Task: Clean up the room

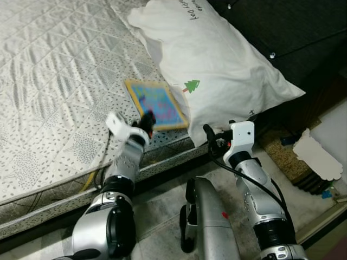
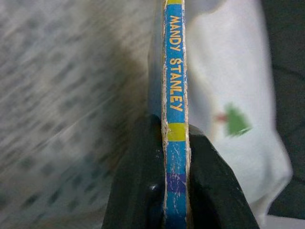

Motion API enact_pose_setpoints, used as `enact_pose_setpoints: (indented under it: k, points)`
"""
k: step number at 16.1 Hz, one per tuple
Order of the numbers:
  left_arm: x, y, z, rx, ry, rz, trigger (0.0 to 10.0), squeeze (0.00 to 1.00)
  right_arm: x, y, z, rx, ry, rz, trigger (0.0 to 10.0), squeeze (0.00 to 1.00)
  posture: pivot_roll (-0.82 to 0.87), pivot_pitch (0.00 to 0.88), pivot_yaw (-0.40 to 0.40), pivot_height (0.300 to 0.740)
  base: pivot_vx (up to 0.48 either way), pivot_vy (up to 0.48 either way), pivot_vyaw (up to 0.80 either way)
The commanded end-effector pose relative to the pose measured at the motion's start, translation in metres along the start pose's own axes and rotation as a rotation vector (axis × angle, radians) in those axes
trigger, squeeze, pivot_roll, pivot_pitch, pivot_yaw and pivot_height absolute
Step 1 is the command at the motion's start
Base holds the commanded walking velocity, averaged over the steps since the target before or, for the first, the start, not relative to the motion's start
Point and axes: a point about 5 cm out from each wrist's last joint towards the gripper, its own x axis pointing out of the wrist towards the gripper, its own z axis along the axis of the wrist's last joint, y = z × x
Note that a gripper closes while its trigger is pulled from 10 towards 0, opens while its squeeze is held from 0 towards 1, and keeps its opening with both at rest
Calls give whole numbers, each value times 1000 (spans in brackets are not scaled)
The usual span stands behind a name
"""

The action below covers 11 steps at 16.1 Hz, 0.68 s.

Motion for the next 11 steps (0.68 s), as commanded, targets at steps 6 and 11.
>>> enact_pose_setpoints:
  k: [6, 11]
  points:
    - [0, 15, 5, 48, 87, 47, 10000, 0, -1, -4, 2, -7, -5, -19, 10000, 0, -80, 206, -91, 556, 0, 0, 0]
    - [-2, 26, 25, 89, 39, 76, 10000, 0, -2, -6, 3, -12, -7, -24, 10000, 0, -87, 208, -95, 556, 0, 0, 0]
